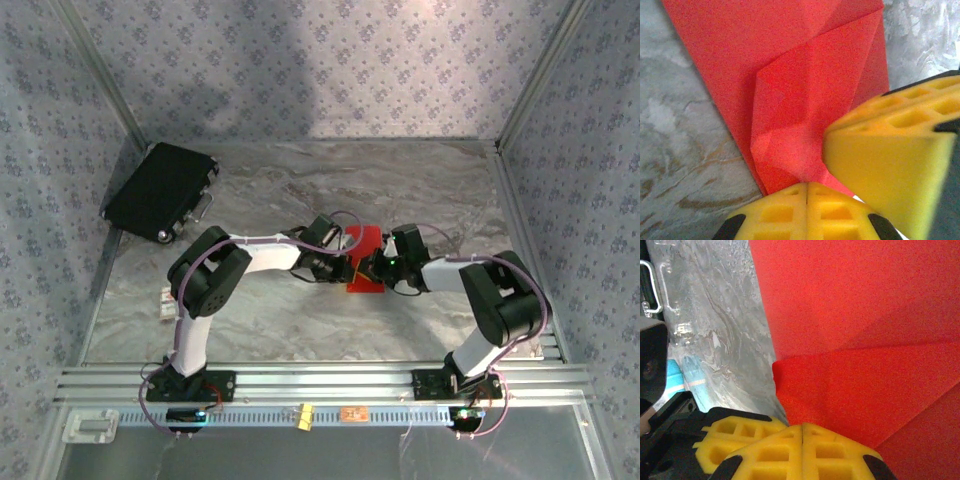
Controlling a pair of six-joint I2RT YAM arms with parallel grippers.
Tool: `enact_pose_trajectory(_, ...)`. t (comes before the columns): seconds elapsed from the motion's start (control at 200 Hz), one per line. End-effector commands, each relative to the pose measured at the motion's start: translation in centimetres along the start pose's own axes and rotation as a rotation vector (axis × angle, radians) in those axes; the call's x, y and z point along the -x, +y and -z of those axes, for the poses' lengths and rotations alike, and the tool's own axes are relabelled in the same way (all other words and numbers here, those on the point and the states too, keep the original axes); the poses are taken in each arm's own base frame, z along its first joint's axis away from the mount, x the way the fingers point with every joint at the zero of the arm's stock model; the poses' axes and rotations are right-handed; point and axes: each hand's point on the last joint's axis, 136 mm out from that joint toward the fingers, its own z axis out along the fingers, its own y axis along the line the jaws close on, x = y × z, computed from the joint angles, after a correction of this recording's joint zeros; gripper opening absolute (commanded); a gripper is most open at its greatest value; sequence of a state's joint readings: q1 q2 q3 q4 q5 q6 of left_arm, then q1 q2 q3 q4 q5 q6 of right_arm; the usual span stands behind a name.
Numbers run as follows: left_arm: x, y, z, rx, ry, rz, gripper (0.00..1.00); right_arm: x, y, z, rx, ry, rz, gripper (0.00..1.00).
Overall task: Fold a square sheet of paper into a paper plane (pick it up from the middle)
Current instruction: Fold the triangle a second time at the center of the table.
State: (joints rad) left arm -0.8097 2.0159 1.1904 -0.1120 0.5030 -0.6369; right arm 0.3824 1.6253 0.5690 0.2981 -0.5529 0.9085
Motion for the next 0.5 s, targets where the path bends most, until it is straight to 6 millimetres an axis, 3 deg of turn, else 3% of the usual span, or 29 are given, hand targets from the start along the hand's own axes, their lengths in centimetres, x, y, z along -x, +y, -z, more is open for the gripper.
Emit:
enact_pose_trajectory(0.0, -2.9, 3.9, -0.6, 0.143, 0.076, 0.048, 0.00, -1.6, -2.8, -0.6, -0.068, 0.051, -0.054, 0.00)
enact_pose_trajectory(0.11, -2.8, 4.0, -0.6, 0.146, 0.076, 0.052, 0.00, -0.7, -4.2, 0.0, -0.097, 0.020, -0.073, 0.00)
enact_pose_trajectory(0.495, -3.2, 4.6, -1.0, 0.161, 0.097, 0.057, 0.00, 2.8, -4.2, 0.9, -0.062, -0.049, -0.089, 0.00)
